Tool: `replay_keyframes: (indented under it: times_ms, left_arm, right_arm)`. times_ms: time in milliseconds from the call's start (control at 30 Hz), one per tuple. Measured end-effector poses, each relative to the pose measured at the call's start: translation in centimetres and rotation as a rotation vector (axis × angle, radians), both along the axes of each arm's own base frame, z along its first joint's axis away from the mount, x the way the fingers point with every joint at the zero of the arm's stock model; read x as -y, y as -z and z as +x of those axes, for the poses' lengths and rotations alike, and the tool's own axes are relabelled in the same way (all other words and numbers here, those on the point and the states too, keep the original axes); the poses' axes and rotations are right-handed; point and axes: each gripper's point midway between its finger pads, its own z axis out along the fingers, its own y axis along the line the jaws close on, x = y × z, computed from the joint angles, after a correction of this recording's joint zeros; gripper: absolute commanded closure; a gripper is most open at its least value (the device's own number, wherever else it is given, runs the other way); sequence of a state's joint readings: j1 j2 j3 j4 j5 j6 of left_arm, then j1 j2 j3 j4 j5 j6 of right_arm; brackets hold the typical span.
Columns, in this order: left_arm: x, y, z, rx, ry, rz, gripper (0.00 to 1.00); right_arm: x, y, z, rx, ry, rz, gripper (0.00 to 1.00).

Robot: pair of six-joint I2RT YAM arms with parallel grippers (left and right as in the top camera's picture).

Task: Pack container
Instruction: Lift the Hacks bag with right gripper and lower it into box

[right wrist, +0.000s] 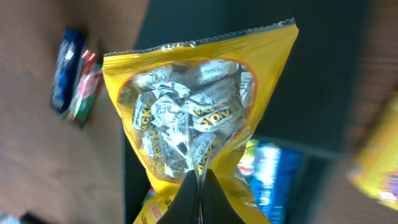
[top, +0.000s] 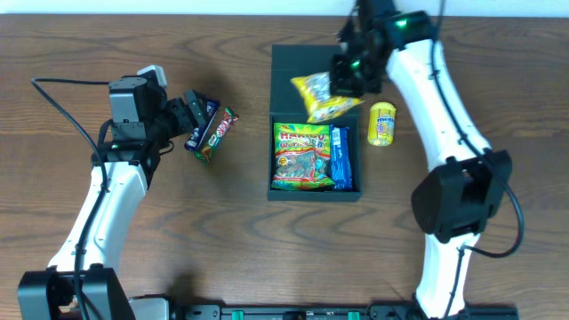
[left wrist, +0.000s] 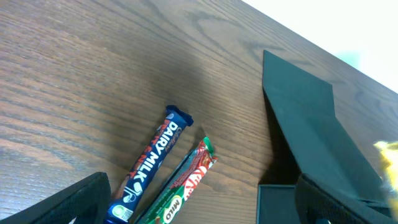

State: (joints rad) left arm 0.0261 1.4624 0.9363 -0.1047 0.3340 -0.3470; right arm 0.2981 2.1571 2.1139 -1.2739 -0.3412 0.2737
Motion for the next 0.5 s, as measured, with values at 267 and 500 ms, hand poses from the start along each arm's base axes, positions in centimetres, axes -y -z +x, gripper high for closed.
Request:
replay_keyframes:
  times_ms: [267, 500]
  left_arm:
    - [0.0, 0.1, -0.1, -0.002, 0.008, 0.009, 0.05]
    - [0.0, 0.8, -0.7, -0.035, 0.025, 0.025, 0.05]
  right_arm:
    - [-4.8, 3.3, -5.8, -0.146, -0.125, -0.029, 0.98]
    - [-6.0, 4.1, -7.2, -0.148, -0.131, -0.109, 0.98]
